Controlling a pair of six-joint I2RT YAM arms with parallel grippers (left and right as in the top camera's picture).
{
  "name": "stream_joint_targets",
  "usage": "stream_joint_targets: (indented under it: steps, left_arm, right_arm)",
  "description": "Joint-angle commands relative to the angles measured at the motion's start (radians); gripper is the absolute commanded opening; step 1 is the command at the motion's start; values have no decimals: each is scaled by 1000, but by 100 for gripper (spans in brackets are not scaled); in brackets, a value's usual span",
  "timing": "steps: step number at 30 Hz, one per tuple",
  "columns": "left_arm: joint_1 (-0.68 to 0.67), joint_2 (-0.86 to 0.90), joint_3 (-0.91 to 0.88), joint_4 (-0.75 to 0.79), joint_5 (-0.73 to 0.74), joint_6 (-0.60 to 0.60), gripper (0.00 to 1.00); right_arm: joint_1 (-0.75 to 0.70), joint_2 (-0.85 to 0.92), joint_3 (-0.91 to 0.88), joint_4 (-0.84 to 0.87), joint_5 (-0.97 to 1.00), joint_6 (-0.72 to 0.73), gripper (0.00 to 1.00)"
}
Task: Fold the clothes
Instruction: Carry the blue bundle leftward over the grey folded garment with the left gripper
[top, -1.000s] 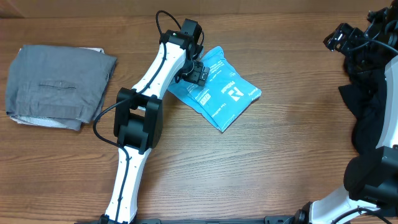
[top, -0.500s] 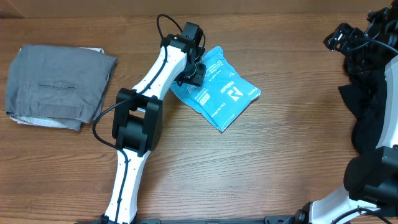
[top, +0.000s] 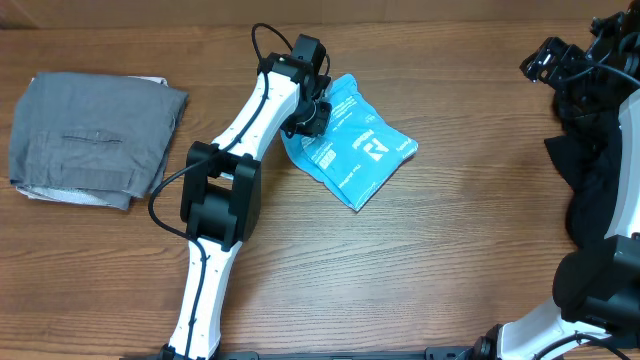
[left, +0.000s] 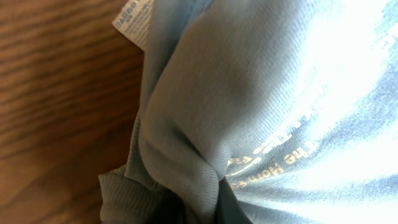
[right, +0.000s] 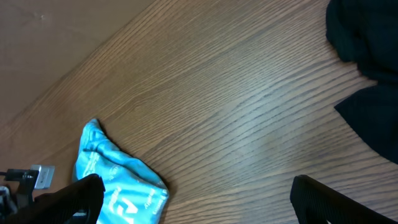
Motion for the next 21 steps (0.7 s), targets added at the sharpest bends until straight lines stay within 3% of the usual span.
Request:
stream_joint_targets:
  steps: [1,11,21]
  left_arm:
    - [19,79,62,-75,-39,-49,4]
    - [32,73,455,-232,-139,-153,4]
    - [146,73,659,-342,-143,-166,4]
  right_arm:
    - [2,-2,0,6,6,1,100]
    - [2,-2,0,6,6,1,100]
    - [2,-2,0,6,6,1,100]
